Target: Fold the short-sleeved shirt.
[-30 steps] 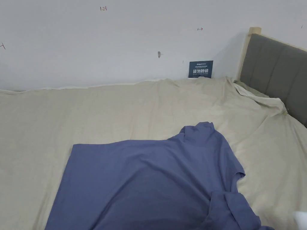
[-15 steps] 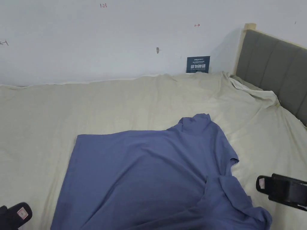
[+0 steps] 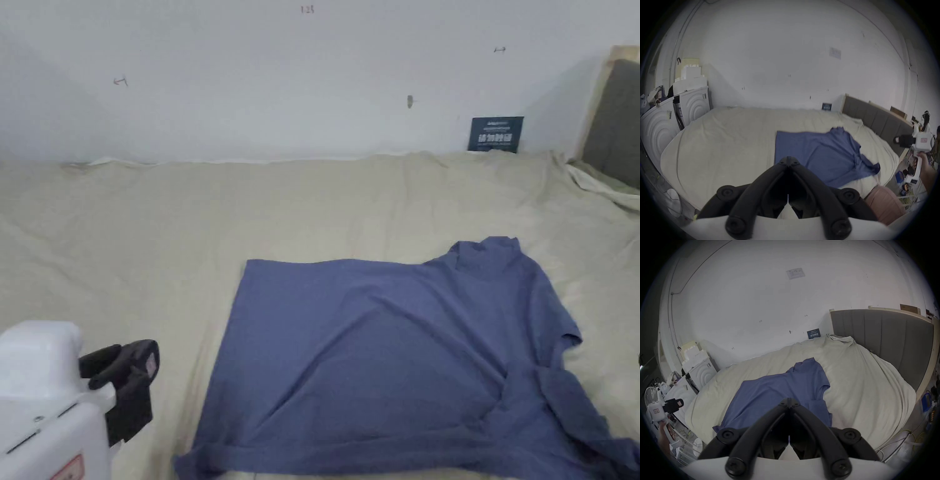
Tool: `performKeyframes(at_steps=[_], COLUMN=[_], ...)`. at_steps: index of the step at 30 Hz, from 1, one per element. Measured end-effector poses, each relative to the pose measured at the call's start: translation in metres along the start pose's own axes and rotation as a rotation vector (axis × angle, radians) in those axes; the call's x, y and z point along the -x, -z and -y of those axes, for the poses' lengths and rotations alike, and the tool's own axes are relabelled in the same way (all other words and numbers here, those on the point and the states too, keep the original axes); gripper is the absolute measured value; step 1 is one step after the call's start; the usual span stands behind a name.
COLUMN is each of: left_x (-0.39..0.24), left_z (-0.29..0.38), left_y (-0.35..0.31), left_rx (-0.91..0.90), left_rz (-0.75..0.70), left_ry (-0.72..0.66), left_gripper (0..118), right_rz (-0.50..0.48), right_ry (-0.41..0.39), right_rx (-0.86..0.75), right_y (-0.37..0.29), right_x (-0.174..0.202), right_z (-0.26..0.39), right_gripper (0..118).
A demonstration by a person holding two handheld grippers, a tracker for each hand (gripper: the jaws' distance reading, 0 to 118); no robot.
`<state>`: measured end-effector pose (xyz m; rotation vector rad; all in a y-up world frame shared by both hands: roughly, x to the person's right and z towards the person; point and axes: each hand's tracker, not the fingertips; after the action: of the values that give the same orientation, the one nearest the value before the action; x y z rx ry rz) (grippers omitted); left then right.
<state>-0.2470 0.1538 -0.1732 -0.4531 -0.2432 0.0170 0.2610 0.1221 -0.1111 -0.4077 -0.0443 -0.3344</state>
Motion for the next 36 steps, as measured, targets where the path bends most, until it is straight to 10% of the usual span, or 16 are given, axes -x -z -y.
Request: performKeyframes(at_steps=[8, 10, 11, 13, 26, 31, 32, 36], left_x=[0.048, 0.04, 0.04, 0.04, 0.047, 0.027, 0.026, 0.028], left_z=[0.068, 0.077, 0.084, 0.095, 0.12, 0.119, 0.118, 0.119], left_y=[0.123, 0.136, 0.146, 0.16, 0.196, 0.17, 0.166, 0.173], left_rx=[0.48, 0.496, 0.509, 0.562, 0.669, 0.582, 0.55, 0.519], left_rz=[0.065, 0.095, 0.088, 0.096, -0.045, -0.077, -0.068, -0.064], left_ry=[-0.185, -0.2, -0.209, -0.222, -0.074, 0.002, 0.029, 0.043], left_gripper=[0, 43, 94, 118, 111, 48, 11, 3], right_rz=[-0.029, -0.035, -0.044, -0.047, -0.059, -0.058, -0.052, 0.041], right_ry=[0.007, 0.015, 0.023, 0.028, 0.007, 0.012, 0.007, -0.043], right_rx=[0.122, 0.143, 0.155, 0.171, 0.264, 0.284, 0.282, 0.343], right_y=[0.025, 0.029, 0.031, 0.033, 0.052, 0.059, 0.061, 0.08], right_x=[-0.006, -0.005, -0.007, -0.004, -0.004, -0.007, -0.01, -0.041], right_z=[0.012, 0.015, 0.017, 0.018, 0.032, 0.034, 0.035, 0.038], right_gripper=[0, 0, 0, 0, 0, 0, 0, 0])
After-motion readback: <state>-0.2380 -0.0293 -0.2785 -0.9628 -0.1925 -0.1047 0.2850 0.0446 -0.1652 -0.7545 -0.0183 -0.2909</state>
